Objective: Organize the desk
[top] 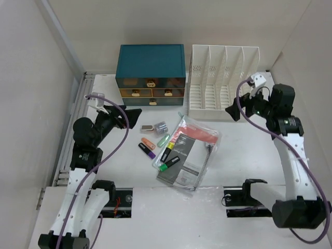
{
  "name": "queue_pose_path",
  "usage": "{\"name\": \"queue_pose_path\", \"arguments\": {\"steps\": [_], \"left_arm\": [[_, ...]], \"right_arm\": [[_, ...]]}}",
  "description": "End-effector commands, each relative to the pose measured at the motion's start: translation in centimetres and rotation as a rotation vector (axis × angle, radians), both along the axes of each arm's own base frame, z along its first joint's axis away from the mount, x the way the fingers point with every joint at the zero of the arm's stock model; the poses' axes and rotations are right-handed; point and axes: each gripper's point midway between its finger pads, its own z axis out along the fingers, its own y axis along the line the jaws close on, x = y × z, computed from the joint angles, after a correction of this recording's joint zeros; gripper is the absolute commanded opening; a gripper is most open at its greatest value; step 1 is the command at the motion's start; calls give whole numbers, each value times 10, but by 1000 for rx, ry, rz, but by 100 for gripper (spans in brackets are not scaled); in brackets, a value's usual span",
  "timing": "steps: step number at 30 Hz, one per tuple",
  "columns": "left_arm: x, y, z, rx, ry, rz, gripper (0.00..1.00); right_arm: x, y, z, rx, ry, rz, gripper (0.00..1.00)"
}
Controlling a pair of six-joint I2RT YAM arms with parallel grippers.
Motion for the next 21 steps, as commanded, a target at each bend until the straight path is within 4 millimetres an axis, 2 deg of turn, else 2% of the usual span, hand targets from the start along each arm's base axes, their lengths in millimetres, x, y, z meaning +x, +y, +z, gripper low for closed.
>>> {"name": "queue_pose_path", "arguments": {"steps": [1,2,3,4,5,7,10,11,13,15,16,17,18,19,20,21], "left_arm": [[-15,-18,13,-4,-42,-110,100],[-15,-23,5,-1,-12,-135,100],[-17,-28,2,2,0,-166,100],[-23,-42,-10,-7,52,-252,100],[-21,-42,-16,-5,80,-252,100],[-24,-53,-25,-19,136,-290,100],[-29,-63,-54,-47,237,-304,100],[-31,-66,-58,-51,254,-312,100],[-32,-72,-64,-44,275,-325,98],[-29,-72,-73,-38,301,-305,96],[-27,-75,-84,-39,343,-297,95],[-31,-79,-88,-44,345,-314,91],[-29,-83,-94,-51,357,-313,83],[-28,-88,-90,-85,344,-320,81],[-32,-98,-103,-85,379,-345,79],[-33,-104,-104,-80,376,-356,78]], "right_arm": [[-13,1,19,52,-135,-18,100],[-14,1,21,59,-172,-20,100],[-18,3,2,64,-151,-9,100],[-29,17,-5,81,-176,87,100],[-34,24,-4,97,-176,134,100],[-33,33,-19,180,-138,157,100],[-31,41,-26,233,-65,202,100],[-25,41,-37,240,-25,197,100],[-25,42,-40,253,-4,206,99],[-25,45,-49,282,47,214,76],[-26,46,-49,289,53,212,65],[-29,50,-61,313,106,210,55],[-31,50,-65,323,125,205,38],[-32,50,-71,326,138,202,40],[-37,51,-78,334,159,197,47],[-39,50,-79,329,151,188,78]]}}
